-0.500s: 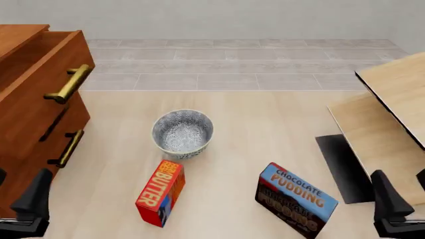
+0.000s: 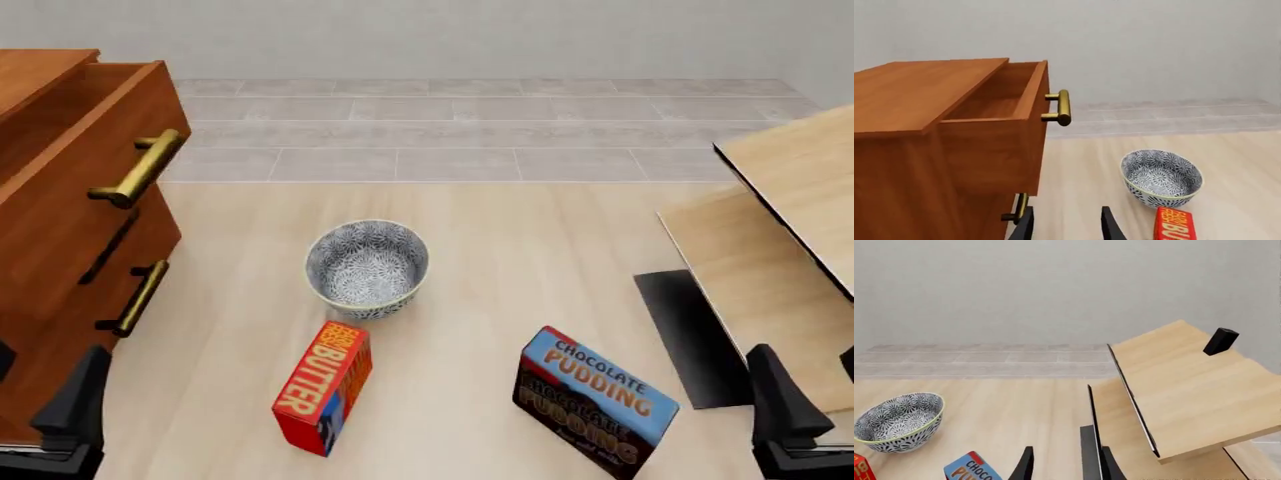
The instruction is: Close the top drawer of the cabinet.
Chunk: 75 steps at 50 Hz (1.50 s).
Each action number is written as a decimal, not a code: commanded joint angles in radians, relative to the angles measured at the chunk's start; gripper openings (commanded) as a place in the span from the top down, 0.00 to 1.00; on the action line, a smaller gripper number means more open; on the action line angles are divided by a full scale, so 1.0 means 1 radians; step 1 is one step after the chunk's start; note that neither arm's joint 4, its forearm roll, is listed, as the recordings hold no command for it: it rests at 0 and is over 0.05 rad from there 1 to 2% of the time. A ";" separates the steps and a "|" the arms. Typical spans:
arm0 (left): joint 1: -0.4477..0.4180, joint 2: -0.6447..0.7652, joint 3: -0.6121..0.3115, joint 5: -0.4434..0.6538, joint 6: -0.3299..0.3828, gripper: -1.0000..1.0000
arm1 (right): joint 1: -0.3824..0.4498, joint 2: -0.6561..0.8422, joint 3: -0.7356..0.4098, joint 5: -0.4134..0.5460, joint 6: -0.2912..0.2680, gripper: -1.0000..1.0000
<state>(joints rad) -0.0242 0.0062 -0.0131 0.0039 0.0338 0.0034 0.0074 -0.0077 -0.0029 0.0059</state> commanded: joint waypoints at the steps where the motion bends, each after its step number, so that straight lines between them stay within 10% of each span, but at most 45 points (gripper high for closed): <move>1: -0.032 -0.003 -0.015 -0.004 0.077 0.00 | -0.008 -0.003 0.005 -0.001 0.008 0.00; 17: -0.092 0.057 -0.026 -0.089 0.347 0.00 | -0.006 -0.003 0.008 0.007 0.026 0.00; 75: -0.144 0.543 -0.086 -0.553 0.701 0.00 | 0.046 -0.002 0.001 0.031 0.048 0.00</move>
<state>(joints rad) -0.1558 0.4629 -0.1039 -0.4556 0.6845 0.0469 0.0048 -0.0077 0.0292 0.0548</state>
